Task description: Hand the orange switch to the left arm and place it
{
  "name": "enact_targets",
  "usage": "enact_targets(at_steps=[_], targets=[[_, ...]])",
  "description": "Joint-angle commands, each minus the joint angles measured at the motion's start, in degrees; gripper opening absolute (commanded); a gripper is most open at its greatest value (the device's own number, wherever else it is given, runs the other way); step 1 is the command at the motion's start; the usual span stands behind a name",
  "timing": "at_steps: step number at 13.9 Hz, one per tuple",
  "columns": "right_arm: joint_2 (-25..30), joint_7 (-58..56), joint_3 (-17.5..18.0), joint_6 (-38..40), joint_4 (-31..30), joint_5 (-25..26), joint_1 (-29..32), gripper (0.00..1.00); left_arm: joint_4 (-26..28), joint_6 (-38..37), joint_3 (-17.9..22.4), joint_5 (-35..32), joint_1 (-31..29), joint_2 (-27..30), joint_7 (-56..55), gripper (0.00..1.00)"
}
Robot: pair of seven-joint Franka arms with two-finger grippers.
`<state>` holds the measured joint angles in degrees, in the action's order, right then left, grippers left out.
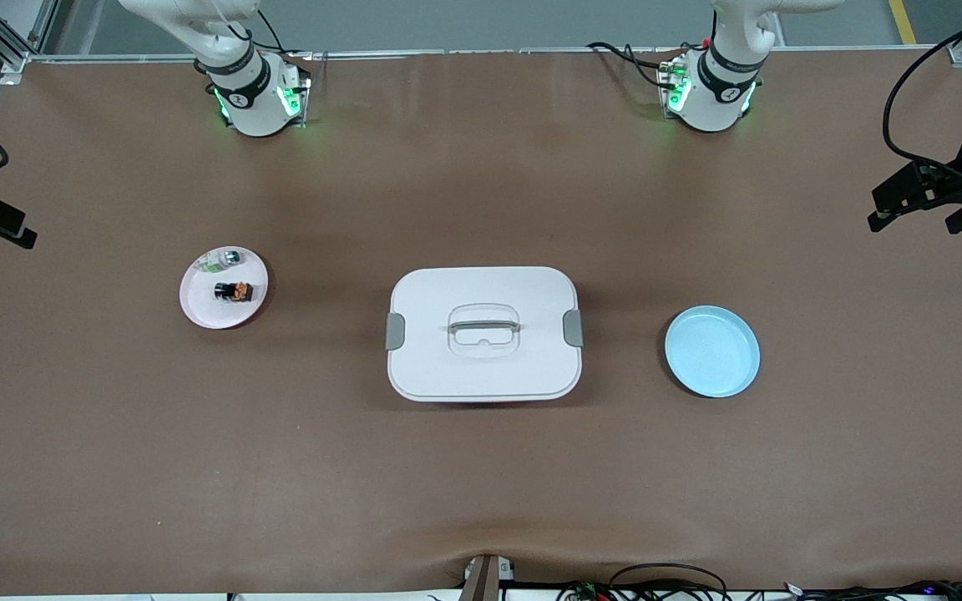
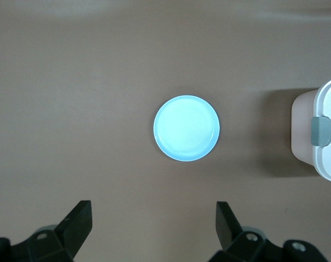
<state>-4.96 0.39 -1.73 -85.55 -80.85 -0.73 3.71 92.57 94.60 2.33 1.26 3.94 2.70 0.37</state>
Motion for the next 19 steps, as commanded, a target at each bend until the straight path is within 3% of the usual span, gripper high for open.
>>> enact_targets(at_steps=[1, 19], targets=[[0.22, -0.3, 0.06, 0.04, 0.6, 0.99, -0.11, 1.0, -1.34, -1.08, -0.39, -0.55, -0.51, -0.59, 0.68, 1.0], [0.22, -3.99, 0.15, -1.37, 0.6, 1.7, -0.11, 1.0, -2.21, -1.08, -0.48, -0.47, -0.07, -0.68, -0.02, 1.0]])
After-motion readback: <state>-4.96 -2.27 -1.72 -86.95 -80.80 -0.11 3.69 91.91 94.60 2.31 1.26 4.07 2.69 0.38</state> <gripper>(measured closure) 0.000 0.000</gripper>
